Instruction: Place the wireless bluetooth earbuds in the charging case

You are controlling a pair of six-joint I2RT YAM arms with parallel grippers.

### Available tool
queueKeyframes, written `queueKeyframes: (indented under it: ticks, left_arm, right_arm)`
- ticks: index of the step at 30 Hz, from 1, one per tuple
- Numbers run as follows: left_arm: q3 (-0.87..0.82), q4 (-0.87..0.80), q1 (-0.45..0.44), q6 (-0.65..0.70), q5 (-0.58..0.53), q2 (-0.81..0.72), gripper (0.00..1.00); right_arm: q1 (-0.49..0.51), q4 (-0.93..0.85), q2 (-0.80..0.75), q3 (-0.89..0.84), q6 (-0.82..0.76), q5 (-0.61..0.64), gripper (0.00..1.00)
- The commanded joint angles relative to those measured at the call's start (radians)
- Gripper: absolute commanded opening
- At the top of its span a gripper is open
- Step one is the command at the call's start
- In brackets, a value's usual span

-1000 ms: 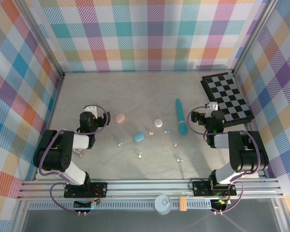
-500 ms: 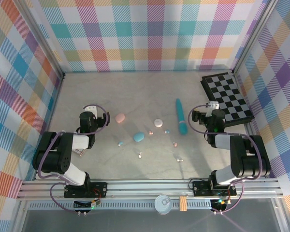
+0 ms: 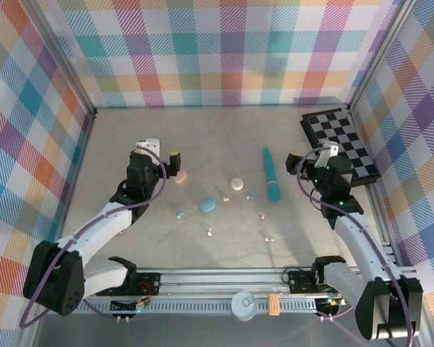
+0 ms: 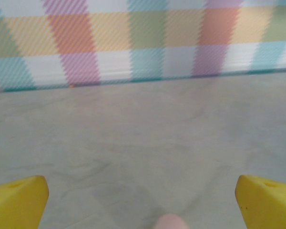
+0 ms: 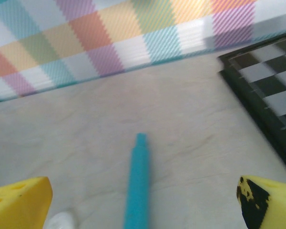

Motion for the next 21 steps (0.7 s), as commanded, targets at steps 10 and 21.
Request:
queueKeyframes:
  ticks: [10, 21]
  left_arm:
    - [-0.099, -0.247, -0.211, -0.216, 0.104, -0.201, 1.0]
    - [-0.192, -0.319, -0.218, -0.247, 0.004, -0.287, 1.0]
  right_arm:
    - [0.363, -0.406, 0.221, 0.227, 0.065, -0.001, 0.99]
    - [0.585, -0.55, 0.712, 0.59, -0.002, 0.133, 0.99]
